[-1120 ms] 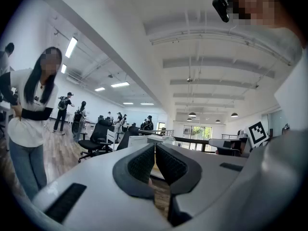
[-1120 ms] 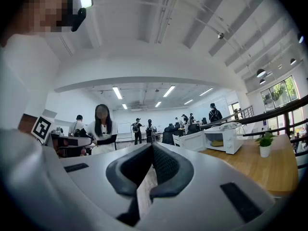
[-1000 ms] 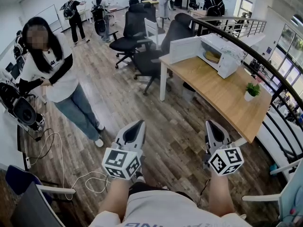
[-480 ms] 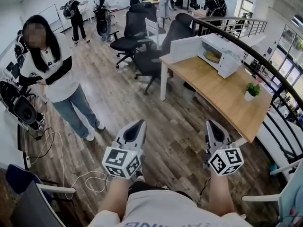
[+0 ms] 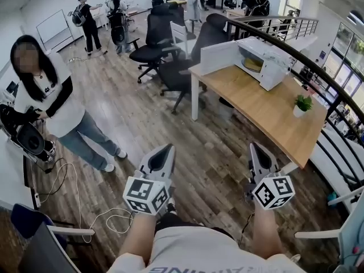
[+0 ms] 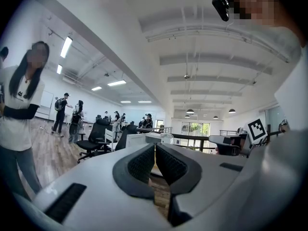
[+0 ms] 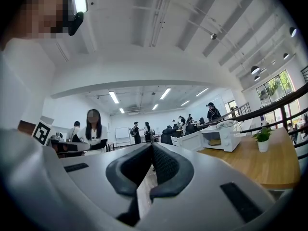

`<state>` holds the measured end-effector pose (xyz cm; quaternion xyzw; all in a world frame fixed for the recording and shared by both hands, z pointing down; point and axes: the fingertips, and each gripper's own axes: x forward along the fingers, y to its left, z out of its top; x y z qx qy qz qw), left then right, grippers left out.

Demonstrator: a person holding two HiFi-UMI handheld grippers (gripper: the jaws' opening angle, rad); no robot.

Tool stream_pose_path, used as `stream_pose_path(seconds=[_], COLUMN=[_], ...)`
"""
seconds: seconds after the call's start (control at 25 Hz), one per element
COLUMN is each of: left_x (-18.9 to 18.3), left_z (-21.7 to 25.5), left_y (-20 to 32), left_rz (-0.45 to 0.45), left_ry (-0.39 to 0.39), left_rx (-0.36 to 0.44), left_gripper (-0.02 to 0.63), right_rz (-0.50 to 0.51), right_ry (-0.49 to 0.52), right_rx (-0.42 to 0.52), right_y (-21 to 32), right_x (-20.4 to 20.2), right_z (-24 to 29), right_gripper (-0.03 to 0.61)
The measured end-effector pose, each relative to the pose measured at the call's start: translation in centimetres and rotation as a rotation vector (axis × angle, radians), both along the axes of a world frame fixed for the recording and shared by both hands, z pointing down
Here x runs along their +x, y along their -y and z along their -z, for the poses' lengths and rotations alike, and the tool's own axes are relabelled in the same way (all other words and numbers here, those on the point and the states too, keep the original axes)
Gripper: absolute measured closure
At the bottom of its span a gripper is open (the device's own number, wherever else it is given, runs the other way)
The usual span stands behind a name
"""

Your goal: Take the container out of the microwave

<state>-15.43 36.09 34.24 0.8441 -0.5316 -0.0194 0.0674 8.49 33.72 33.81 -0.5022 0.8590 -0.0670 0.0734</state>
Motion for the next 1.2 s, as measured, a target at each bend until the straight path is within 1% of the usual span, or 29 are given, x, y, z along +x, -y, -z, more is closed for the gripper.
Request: stream_pose_path(seconds=[0.24,0.36,0.48,0.6,0.84,1.0,1.2], left_x=[0.2,0.7,1.0,1.1,-0.7,-1.9,-4.5], left_z=[-1.0,-1.4,-1.3,-1.5,-1.6,-1.5,-2.6], left_y=[3.4,6.7,10.1,13.5,20.9,25.6,29.3], left_rz=[-0.028,-0.055,-0.076,-0.119,-0.175,-0.212,-0.236], left_ry=[0.008,0.0,-0.004,-0.001,-0.015,-0.006,-0.018], left_rx=[-0.021,-0.031,-0.028,-0.031,-0.05,-0.036,-0.055], left_gripper=[0.575,0.575,0.575,0.575,0.575,0.575,0.575], right_rz=[-0.008,-0.03,-0.036,-0.069,-0.116,-0.145,-0.181], right_ry=[0.004,-0.006,-0.036,-0.045,-0.089,-0.103,-0.117], right_rx=[-0.024,-0.029,-0.015,-0.02,-0.061,-0.082,-0.083], right_y=[2.7,5.0,7.8,10.7,16.7,21.1,24.6], right_x=[-0.1,0.2,0.0,-0.1,-2.2,-3.4,-6.0], right_z=[-1.3,-1.3,-0.9,-0.7,-1.2,-1.7,-2.5], right_gripper=[0.561,0.561,0.561,0.561,0.561,0.561,0.561])
